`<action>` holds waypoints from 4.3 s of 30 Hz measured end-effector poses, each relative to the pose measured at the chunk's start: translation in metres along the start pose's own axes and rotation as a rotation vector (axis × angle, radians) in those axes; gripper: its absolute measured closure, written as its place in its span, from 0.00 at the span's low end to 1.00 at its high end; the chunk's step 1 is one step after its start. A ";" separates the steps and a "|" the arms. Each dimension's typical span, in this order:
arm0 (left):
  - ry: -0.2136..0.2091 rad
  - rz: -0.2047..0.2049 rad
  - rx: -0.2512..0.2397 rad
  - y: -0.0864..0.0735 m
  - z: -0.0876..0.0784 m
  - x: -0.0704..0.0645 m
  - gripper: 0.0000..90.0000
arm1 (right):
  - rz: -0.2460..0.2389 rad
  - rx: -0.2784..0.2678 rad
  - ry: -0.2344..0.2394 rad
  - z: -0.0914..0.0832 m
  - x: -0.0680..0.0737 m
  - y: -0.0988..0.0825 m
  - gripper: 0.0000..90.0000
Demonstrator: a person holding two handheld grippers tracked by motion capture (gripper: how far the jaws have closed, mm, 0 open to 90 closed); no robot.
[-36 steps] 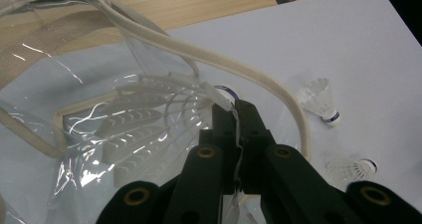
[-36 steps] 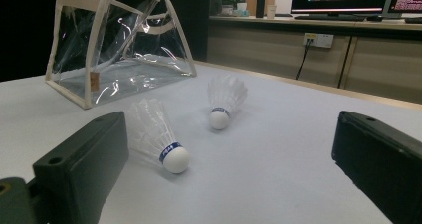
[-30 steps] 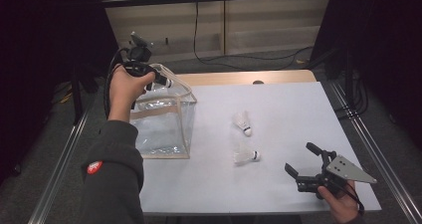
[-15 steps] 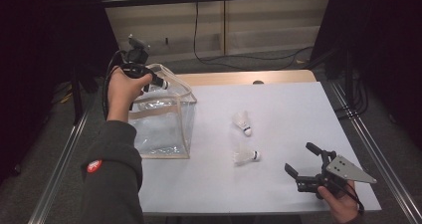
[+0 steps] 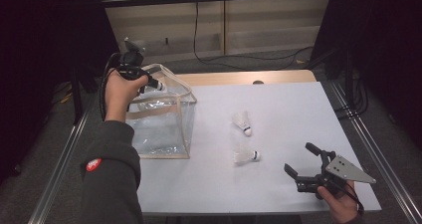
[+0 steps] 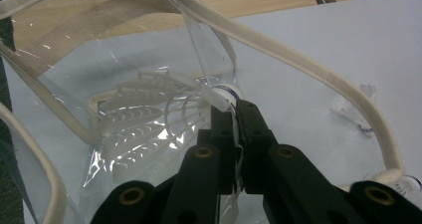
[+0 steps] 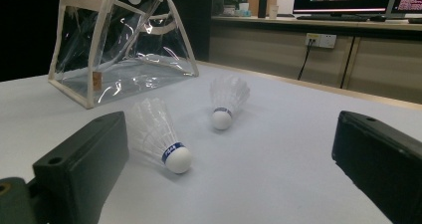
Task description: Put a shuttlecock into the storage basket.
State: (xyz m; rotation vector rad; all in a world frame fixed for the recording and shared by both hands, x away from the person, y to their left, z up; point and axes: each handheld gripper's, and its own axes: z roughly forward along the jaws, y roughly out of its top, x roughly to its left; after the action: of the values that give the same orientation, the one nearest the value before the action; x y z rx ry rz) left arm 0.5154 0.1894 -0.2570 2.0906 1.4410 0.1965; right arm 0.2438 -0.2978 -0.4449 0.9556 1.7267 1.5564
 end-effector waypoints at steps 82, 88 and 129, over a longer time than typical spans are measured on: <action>-0.253 0.206 -0.036 -0.015 -0.028 -0.063 0.22 | -0.005 0.001 0.005 0.000 0.001 0.001 0.01; -0.287 0.257 -0.028 -0.019 -0.026 -0.077 0.20 | -0.009 0.004 0.007 0.000 0.001 0.001 0.01; -0.384 0.400 0.023 -0.051 -0.004 -0.126 0.15 | -0.009 0.002 0.009 0.001 0.002 0.001 0.01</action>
State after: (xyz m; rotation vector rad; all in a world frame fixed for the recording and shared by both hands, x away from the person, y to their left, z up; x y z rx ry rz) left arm 0.4214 0.0910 -0.2560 2.2648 0.8010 -0.0671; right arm 0.2435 -0.2959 -0.4443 0.9420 1.7365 1.5559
